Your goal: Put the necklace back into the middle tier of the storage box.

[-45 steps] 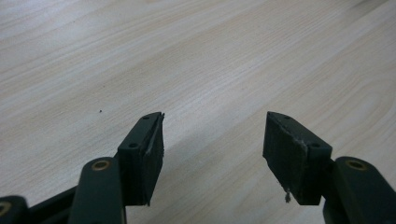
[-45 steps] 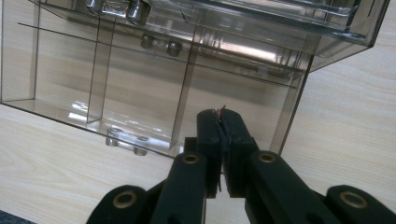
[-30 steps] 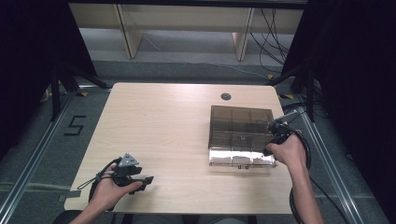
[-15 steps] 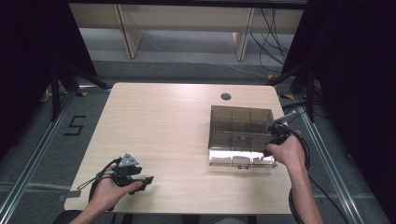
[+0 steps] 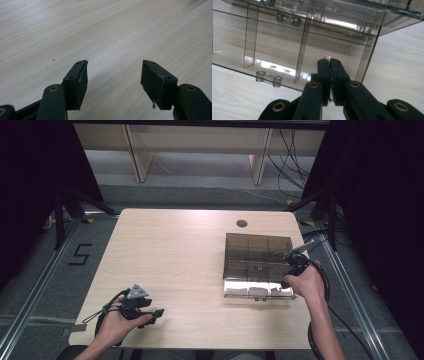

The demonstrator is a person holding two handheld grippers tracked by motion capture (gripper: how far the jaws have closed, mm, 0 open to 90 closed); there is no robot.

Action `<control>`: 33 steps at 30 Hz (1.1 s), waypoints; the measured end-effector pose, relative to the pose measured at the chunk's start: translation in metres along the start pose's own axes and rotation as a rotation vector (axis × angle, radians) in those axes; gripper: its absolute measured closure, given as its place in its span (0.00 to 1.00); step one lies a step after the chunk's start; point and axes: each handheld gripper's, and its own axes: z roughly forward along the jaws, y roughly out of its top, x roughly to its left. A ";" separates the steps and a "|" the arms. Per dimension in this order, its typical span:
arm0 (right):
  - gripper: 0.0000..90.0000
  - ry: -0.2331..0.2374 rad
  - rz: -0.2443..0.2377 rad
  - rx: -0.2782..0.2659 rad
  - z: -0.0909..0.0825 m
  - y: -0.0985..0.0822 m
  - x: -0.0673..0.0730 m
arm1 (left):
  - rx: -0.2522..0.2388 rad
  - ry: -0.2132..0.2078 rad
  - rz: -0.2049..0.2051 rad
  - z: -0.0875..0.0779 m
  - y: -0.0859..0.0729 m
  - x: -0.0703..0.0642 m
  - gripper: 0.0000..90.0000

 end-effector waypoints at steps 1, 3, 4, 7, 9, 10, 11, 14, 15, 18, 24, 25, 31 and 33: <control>0.97 0.000 0.000 0.000 0.000 0.000 0.000 | 0.000 0.000 0.000 0.000 0.000 0.000 0.42; 0.97 0.011 0.061 0.001 0.002 -0.001 0.004 | -0.001 -0.001 -0.001 0.000 0.000 0.000 0.42; 0.97 0.009 0.058 0.003 0.003 -0.001 0.004 | -0.002 -0.005 -0.002 0.000 0.000 0.000 0.42; 0.97 -0.018 -0.019 0.002 0.005 0.000 -0.003 | 0.000 -0.008 0.002 -0.001 0.000 0.000 0.42; 0.97 -0.012 -0.022 -0.001 0.005 0.000 -0.003 | 0.000 -0.008 0.002 -0.001 0.000 0.000 0.42; 0.97 -0.011 -0.026 -0.002 0.006 0.000 -0.003 | 0.000 -0.007 0.003 -0.001 0.000 0.000 0.42; 0.97 -0.004 0.005 0.008 0.006 0.000 0.000 | 0.000 -0.008 0.003 -0.001 0.000 0.000 0.42; 0.97 -0.015 0.010 0.023 0.006 0.000 0.001 | 0.003 -0.009 0.003 -0.001 0.000 0.000 0.42; 0.97 -0.011 0.007 0.022 0.007 0.000 0.001 | 0.003 -0.008 0.004 -0.001 0.000 0.000 0.42; 0.97 -0.016 0.009 0.022 0.009 0.001 0.001 | 0.003 -0.008 0.004 -0.001 0.000 0.000 0.42; 0.97 -0.032 -0.029 0.003 0.015 0.000 -0.003 | 0.003 -0.004 -0.005 -0.001 0.000 0.000 0.42; 0.97 -0.042 -0.034 0.030 0.014 0.001 -0.003 | 0.004 -0.009 0.005 -0.001 0.000 0.001 0.42; 0.97 -0.041 -0.016 0.048 0.016 0.002 0.000 | 0.005 -0.002 -0.001 -0.001 0.000 0.001 0.42; 0.97 -0.041 -0.006 0.039 0.016 0.001 0.001 | 0.006 0.000 -0.001 -0.001 0.000 0.001 0.42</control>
